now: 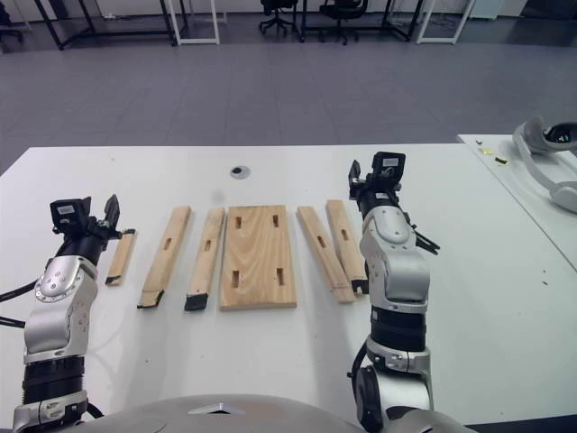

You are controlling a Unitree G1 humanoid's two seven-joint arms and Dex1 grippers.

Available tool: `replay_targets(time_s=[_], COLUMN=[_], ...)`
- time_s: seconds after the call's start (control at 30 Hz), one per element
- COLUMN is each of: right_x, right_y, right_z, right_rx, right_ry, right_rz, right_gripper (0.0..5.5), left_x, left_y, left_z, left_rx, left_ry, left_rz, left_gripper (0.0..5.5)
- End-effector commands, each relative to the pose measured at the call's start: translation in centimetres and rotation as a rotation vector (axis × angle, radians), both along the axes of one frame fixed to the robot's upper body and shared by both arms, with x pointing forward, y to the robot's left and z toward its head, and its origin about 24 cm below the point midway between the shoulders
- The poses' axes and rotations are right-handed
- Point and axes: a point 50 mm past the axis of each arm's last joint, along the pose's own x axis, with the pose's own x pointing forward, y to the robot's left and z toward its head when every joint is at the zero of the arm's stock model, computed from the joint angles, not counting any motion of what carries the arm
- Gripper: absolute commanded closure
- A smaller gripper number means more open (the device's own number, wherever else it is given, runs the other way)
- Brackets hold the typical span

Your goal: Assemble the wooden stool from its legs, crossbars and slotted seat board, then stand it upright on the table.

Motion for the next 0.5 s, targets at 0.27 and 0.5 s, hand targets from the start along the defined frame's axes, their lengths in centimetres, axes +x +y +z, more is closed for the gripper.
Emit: replay_targets(time_s=[0.27, 0.5], right_x=[-0.8, -1.2], right_y=[0.5, 0.4], right_z=[-0.9, -0.9], right_rx=[0.008, 0.010], right_ry=[0.013, 0.015], right_rz=[-0.023, -0.038], right_gripper=[3.04, 3.04], left_x=[-2.3, -3.8], left_y=[0.7, 1.0], left_z=[-5.0, -6.8], left_rx=[-0.032, -0.045], left_ry=[0.448, 0.606], left_rz=[-0.039, -0.058], left_gripper=[2.49, 2.88])
